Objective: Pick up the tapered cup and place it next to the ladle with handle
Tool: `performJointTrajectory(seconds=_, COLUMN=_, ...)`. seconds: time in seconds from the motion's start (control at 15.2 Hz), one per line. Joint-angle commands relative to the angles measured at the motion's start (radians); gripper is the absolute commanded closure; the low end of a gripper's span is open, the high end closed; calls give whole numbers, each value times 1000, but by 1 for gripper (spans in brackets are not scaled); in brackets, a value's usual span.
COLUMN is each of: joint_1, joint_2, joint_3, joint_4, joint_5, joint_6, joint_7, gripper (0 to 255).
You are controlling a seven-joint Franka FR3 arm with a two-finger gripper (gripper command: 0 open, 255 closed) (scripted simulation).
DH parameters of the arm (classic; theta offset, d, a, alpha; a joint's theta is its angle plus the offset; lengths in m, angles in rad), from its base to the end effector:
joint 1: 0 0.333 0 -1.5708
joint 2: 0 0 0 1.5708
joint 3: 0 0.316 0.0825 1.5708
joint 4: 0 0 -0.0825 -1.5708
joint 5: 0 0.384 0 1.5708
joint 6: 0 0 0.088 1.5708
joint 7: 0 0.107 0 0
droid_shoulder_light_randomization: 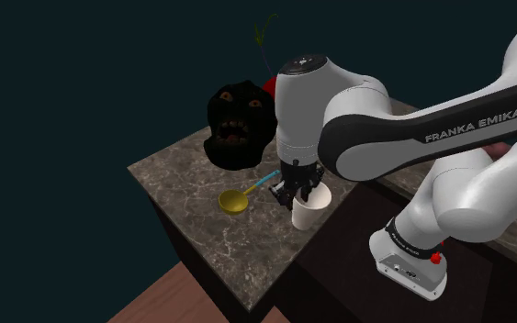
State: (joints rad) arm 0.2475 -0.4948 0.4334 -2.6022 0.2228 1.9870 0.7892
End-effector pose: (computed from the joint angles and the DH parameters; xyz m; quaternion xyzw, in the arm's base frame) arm 0.2850 0.2417 0.3908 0.9878 -0.1375 -0.0545 0.0496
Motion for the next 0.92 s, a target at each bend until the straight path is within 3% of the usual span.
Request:
performJointTrajectory(seconds=0.0, joint_1=0, joint_2=0, joint_3=0, joint_4=0, joint_5=0, joint_6=0, joint_7=0, gripper=0)
performJointTrajectory(seconds=0.26, joint_1=0, joint_2=0, joint_3=0, joint_4=0, joint_5=0, joint_6=0, joint_7=0, gripper=0)
performJointTrajectory(seconds=0.53, joint_1=-6, joint_2=-28, joint_3=-24, joint_4=109, joint_5=-16, joint_6=-136, joint_7=1, gripper=0)
performJointTrajectory(seconds=0.86, joint_1=-6, joint_2=-28, joint_3=-24, joint_4=109, joint_5=-16, joint_6=-136, joint_7=1, gripper=0)
